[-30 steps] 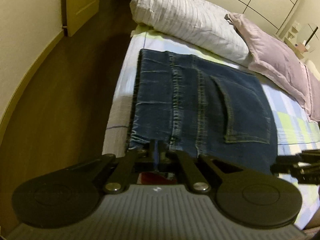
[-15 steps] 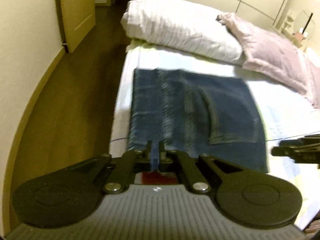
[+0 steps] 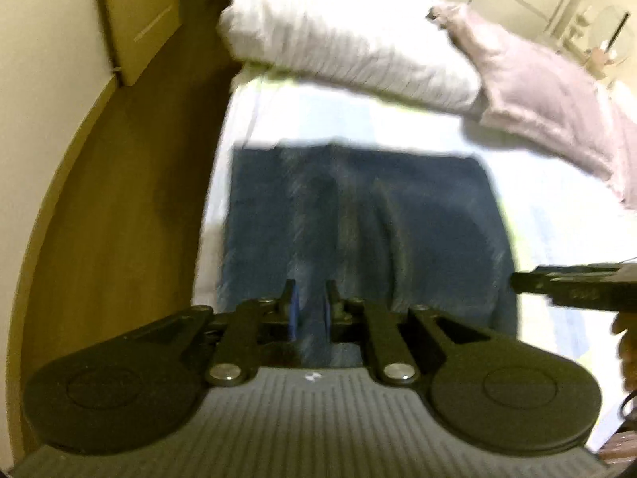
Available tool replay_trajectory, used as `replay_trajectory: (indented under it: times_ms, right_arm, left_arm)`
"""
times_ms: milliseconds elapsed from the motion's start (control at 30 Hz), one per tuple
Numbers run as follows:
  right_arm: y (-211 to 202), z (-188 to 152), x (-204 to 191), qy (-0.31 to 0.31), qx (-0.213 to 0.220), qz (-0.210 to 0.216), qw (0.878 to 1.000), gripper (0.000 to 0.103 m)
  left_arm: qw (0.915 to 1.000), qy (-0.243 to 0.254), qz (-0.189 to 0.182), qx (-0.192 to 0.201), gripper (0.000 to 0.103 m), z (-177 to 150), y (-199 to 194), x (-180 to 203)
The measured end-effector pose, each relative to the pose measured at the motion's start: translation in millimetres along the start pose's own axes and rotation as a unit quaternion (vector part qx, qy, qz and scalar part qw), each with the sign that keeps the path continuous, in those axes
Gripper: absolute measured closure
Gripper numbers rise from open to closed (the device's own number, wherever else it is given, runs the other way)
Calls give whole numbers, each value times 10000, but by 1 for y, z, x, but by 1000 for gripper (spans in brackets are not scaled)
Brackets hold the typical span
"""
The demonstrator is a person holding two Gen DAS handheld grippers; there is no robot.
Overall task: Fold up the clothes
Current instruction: 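Lower the folded jeans flat onto the red garment stack with both tools, then open both tools and pull them back from the jeans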
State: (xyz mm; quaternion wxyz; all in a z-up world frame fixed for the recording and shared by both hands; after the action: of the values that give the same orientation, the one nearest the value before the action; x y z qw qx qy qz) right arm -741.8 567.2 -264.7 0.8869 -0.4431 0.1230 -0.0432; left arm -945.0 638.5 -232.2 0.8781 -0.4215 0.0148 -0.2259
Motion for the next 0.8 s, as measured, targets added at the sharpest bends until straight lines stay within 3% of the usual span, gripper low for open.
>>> replay_trajectory:
  times_ms: [167, 300, 367, 567, 700, 800]
  right_arm:
    - [14, 26, -8, 285, -153, -89, 9994, 57]
    - [38, 23, -16, 296, -318, -100, 9990, 57]
    - [51, 17, -17, 176, -400, -120, 9990, 57]
    - [55, 19, -16, 113, -445, -134, 9989, 57]
    - [25, 22, -23, 182, -174, 97, 9996, 57]
    - [22, 4, -34, -29, -374, 215, 9991, 57]
  left_arm:
    - [9984, 381, -420, -87, 94, 29, 33, 34]
    - [9945, 832, -100, -625, 97, 6, 80, 37]
    - [9962, 698, -41, -519, 98, -3, 88, 30]
    - [9957, 729, 91, -570, 99, 1, 78, 35]
    - [9978, 340, 251, -516, 98, -4, 45, 21]
    - [9973, 112, 454, -568, 97, -19, 35, 13]
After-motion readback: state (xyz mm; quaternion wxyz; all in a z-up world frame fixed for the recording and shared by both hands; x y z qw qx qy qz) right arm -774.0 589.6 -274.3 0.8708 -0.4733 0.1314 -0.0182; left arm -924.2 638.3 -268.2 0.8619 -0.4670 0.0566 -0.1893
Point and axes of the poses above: each gripper's, at about its wrist camera, not at the fingertips, and y roughly the way its jaws point, x to its right, z to its top, the point moved 8 cm from there along y, roughly the way its jaws point, and after that the axes turned 10 degrees about x, right-handed, at the moved point
